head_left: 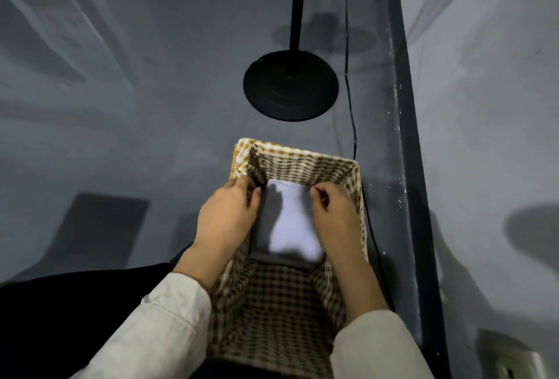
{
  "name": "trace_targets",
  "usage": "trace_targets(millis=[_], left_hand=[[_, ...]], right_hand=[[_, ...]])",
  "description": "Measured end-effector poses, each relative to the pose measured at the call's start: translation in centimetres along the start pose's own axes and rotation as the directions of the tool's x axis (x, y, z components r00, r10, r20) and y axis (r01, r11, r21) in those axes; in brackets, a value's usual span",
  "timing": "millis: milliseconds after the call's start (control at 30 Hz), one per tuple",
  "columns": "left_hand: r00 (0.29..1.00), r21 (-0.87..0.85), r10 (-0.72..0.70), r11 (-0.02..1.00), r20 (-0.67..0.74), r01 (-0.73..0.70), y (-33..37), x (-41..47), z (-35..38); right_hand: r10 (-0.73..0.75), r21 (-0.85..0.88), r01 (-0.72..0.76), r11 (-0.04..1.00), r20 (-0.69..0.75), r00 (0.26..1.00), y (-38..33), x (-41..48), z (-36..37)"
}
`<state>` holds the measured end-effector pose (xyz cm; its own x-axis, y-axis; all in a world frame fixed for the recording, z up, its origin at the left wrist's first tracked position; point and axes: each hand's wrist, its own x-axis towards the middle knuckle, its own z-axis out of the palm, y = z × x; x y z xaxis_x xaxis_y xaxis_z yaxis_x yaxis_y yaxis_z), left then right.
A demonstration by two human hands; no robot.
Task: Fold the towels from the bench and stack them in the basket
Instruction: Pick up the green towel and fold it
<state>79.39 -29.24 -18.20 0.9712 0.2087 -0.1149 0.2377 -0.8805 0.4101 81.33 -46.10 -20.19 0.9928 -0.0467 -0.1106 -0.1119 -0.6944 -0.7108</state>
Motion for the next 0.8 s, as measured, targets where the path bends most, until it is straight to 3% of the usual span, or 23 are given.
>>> trace_targets(millis=[233,367,500,667,800], left_hand=[[0.997,0.006,-0.042,0.999,-0.069,0.042,-3.4,-2.3,-6.2],[0.98,-0.005,-0.109,0.994,-0.167,0.11,-7.3,-4.7,-10.6],[0.932,-0.045,-0.231,0.973,-0.28,0.228,-12.8,-8.2,-15.6],[0.831,-0.033,-0.357,0.924,-0.426,0.38,-20.5,-14.8,-21.9],[0.705,-0.054,-0.484,0.841,-0.518,0.538,-25.9,-22.3,-25.8]], right_hand=[[-0.187,-0.023,0.188,0.982,0.042,0.981,-6.3,-1.7,0.8],[-0.315,0.068,0.313,0.947,0.019,0.949,-11.7,-3.6,3.2],[-0.413,0.043,0.411,0.911,0.15,0.899,-18.4,-6.3,6.5],[-0.616,0.146,0.599,0.787,0.24,0.751,-27.2,-12.0,11.8],[-0.747,0.233,0.718,0.656,0.338,0.572,-33.2,-18.0,15.8]])
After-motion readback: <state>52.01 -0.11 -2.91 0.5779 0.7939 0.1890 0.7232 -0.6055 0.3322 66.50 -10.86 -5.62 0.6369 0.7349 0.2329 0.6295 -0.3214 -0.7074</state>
